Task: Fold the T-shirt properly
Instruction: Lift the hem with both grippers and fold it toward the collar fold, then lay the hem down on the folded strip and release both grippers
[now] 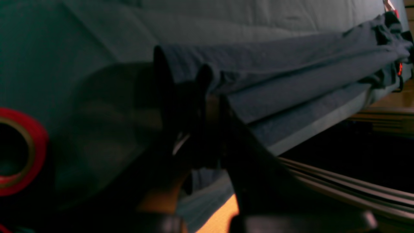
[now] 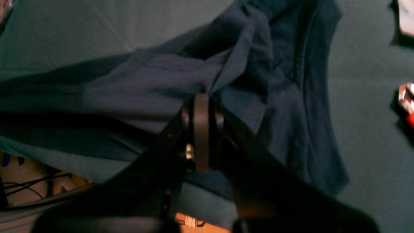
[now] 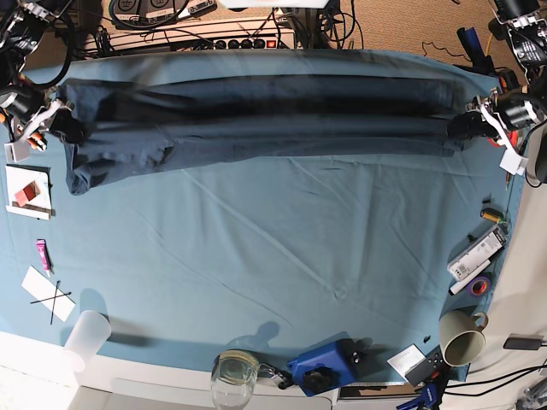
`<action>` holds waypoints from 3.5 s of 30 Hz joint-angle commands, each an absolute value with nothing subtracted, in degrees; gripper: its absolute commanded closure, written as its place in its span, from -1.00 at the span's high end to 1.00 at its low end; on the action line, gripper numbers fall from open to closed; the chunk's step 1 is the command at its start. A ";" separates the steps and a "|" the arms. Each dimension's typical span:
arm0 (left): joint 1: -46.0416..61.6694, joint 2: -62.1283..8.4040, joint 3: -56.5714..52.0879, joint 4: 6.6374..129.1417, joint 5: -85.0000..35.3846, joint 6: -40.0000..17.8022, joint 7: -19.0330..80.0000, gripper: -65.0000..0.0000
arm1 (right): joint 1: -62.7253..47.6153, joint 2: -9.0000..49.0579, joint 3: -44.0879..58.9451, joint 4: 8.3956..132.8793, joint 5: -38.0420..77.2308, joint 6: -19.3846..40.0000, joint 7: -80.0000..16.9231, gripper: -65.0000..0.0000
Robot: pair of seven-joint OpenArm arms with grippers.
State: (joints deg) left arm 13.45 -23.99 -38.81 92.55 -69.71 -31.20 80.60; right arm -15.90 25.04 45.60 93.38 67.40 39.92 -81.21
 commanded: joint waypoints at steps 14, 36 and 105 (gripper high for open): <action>14.66 -25.21 -39.18 93.51 -73.32 -31.62 80.00 0.16 | -15.55 26.30 46.17 94.30 68.14 40.00 -80.00 -0.63; 13.63 -17.89 -39.18 93.76 -56.51 -26.81 77.95 0.16 | -15.55 26.33 46.17 94.28 68.10 40.00 -80.00 -0.63; 11.40 -19.27 -31.27 94.80 -43.07 -27.00 78.06 -1.00 | -13.13 26.39 46.19 94.28 66.41 40.00 -80.00 -0.63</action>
State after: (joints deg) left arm 10.79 -18.48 -31.29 94.70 -44.93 -27.00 74.48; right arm -13.45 24.86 45.65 93.30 65.43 39.92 -80.97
